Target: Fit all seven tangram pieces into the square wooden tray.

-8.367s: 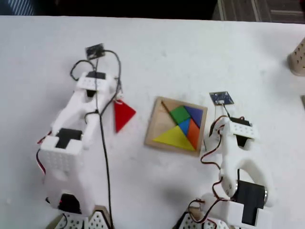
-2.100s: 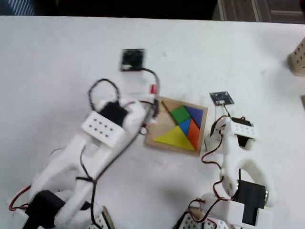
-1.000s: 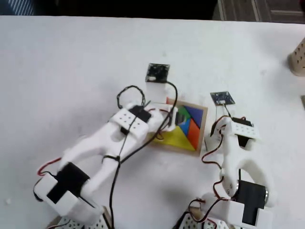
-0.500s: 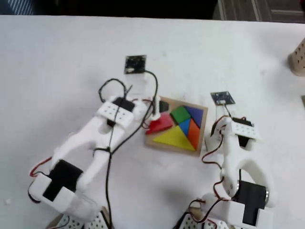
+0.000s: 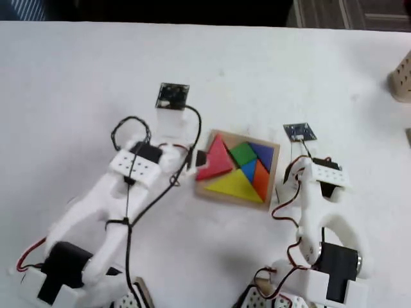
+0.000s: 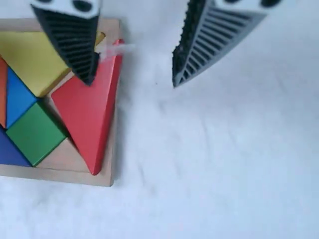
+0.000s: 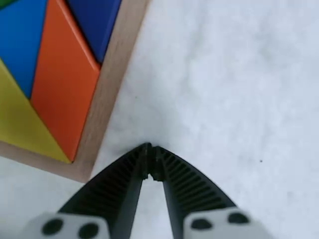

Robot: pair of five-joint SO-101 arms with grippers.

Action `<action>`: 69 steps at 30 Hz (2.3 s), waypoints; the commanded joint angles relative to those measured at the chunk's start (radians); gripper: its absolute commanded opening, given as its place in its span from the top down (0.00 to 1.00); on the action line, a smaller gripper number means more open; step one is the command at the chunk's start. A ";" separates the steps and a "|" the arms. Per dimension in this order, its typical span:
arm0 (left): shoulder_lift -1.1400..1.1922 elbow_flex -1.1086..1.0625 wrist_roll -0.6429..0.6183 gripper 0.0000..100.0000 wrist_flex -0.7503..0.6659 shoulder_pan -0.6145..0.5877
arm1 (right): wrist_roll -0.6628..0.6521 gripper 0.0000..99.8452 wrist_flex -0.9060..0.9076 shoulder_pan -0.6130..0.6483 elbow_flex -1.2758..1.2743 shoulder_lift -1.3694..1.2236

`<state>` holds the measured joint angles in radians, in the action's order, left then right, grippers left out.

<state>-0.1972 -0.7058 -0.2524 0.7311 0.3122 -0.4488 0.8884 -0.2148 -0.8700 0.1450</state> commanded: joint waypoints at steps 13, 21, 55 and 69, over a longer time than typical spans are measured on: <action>-0.045 -0.003 0.052 0.98 -0.213 -0.363 | 0.012 0.98 -0.015 -0.024 0.040 -0.002; 0.025 -0.089 0.051 0.97 -0.417 -0.444 | 0.012 0.98 -0.002 -0.024 0.040 0.004; 0.277 0.180 0.049 0.97 -0.301 -0.516 | 0.322 0.98 -0.068 0.693 0.404 -0.004; 0.278 0.178 0.051 0.97 -0.301 -0.513 | 0.153 0.98 -0.205 0.705 0.405 -0.255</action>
<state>0.0836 -0.5800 -0.1910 0.4304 -0.1926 -0.2601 0.6674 0.4987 -0.5109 -0.1220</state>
